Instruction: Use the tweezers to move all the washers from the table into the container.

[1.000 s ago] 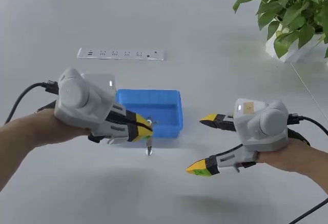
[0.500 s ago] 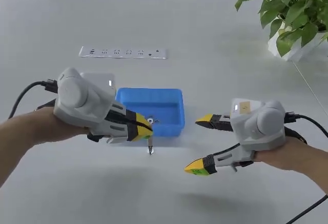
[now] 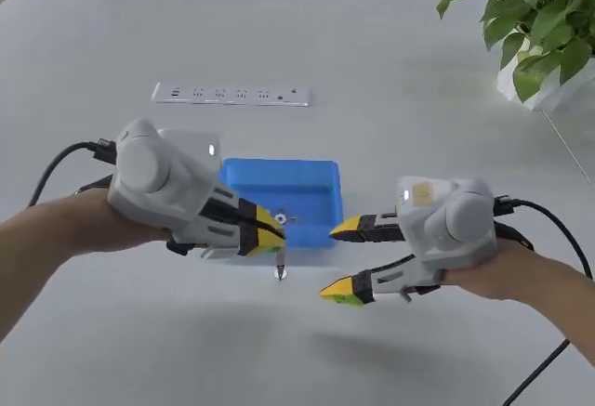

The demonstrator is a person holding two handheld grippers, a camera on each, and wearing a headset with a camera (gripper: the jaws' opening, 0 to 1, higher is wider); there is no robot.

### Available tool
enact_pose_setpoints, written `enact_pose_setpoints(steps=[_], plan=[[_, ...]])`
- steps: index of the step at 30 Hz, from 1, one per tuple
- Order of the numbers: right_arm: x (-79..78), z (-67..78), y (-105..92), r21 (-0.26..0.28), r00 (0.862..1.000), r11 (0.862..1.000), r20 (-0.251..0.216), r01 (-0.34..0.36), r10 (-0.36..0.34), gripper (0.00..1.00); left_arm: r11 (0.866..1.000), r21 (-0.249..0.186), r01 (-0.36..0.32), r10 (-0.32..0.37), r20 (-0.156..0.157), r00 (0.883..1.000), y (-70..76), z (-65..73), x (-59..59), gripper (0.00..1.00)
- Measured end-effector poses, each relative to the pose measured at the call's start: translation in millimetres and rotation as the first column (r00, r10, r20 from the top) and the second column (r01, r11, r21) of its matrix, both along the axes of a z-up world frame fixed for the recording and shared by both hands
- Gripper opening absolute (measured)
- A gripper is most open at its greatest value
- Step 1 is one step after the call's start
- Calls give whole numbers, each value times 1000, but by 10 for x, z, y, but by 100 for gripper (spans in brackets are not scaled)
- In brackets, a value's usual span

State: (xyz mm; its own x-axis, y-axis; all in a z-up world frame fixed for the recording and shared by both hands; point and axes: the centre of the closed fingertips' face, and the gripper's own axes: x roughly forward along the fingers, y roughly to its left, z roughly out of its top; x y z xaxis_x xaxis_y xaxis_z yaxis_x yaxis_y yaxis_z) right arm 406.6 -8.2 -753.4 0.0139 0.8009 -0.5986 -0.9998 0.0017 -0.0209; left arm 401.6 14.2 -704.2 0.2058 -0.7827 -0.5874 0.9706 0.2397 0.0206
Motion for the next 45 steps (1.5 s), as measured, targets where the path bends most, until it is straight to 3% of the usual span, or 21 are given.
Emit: enact_pose_setpoints(steps=[20, 33, 45], plan=[[18, -80, 420, -2, 996, 996, 15, -93, 93, 24, 999, 27, 39, -39, -9, 999, 29, -38, 27, 6], [-21, -177, 506, -18, 993, 992, -2, -122, 122, 15, 998, 28, 48, -48, -13, 999, -10, -9, -9, 6], [-60, -208, 529, -68, 983, 982, 40, -176, 179, 10, 998, 25, 54, -53, -11, 999, -39, 7, -25, 6]])
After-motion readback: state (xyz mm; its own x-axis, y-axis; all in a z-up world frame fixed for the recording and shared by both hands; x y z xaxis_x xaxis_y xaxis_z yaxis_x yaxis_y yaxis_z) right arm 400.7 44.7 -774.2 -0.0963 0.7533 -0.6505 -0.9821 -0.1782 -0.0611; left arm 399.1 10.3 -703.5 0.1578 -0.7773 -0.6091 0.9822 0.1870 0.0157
